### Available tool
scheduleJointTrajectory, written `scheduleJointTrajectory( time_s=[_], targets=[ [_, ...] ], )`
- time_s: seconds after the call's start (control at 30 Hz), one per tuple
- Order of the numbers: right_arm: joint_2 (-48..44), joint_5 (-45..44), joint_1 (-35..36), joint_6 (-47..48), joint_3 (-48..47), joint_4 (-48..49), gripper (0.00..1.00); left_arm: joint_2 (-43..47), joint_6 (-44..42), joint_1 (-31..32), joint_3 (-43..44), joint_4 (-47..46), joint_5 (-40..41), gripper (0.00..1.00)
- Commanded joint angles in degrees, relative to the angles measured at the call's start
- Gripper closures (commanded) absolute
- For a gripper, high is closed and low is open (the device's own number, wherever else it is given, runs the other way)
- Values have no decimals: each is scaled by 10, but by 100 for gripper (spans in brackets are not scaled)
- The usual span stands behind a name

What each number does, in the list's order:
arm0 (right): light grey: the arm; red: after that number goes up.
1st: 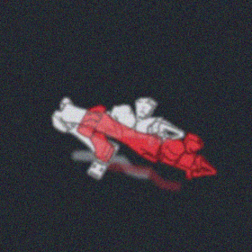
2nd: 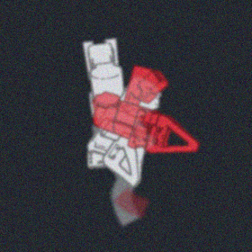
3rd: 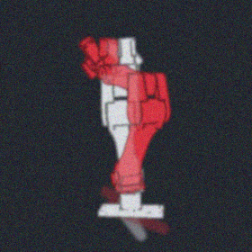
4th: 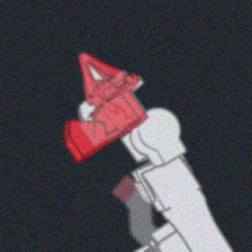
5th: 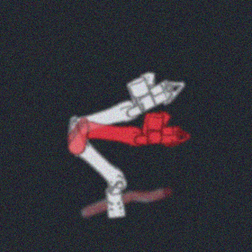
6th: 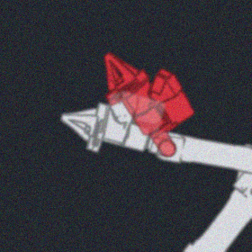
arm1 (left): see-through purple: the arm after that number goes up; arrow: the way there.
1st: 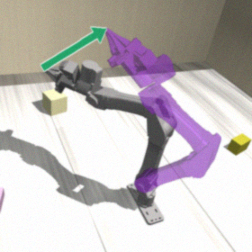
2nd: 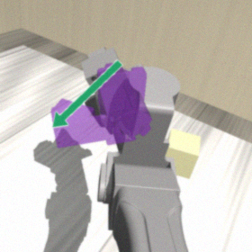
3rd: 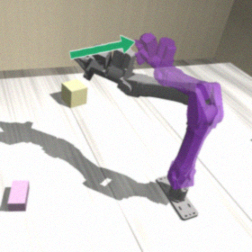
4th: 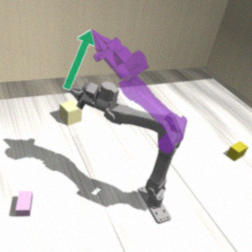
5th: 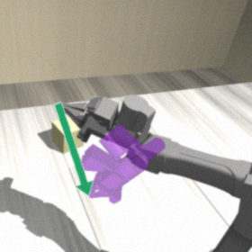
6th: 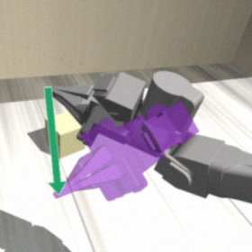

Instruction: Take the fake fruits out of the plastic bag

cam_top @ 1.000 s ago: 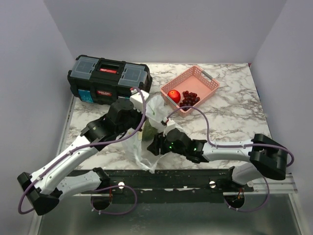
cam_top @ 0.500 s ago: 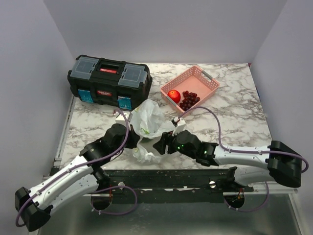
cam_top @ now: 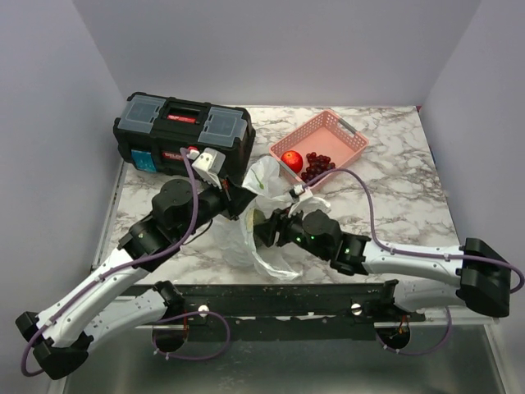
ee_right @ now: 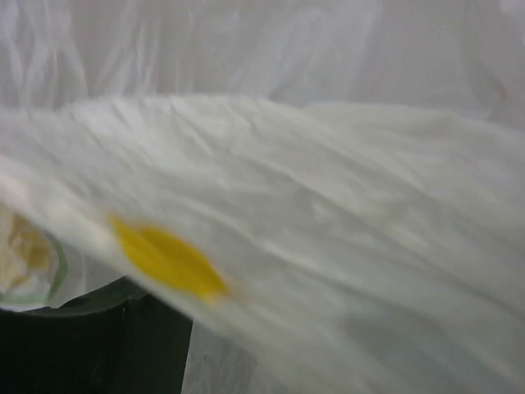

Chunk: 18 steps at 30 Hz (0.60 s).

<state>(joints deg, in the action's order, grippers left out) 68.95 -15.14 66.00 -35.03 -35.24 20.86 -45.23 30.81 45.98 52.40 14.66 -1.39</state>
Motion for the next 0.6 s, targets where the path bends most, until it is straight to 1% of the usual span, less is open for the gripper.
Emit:
scheduleJointTrajectory(
  time_s=[0.0, 0.07, 0.23, 0.33, 0.4, 0.5, 0.57],
  targets=[
    [57, -44, 2, 30, -91, -36, 46, 9, -33, 1, 0, -6, -47, 100],
    [79, -83, 2, 9, -116, -51, 46, 8, -35, 0, -1, -3, -49, 100],
    [107, -179, 2, -2, -129, -52, 46, 8, -34, 0, -15, -7, -54, 100],
    [137, -222, 2, -20, -147, -84, 47, 8, -28, 0, -25, -14, -65, 100],
    [150, -207, 2, -18, -149, -79, 47, 8, -26, 0, -32, -22, -76, 100],
    [162, -142, 2, -3, -144, -49, 47, 7, -26, 1, -32, -18, -77, 100],
    [165, -121, 2, -6, -139, -36, 47, 9, -26, 0, -31, -14, -77, 100]
  ],
)
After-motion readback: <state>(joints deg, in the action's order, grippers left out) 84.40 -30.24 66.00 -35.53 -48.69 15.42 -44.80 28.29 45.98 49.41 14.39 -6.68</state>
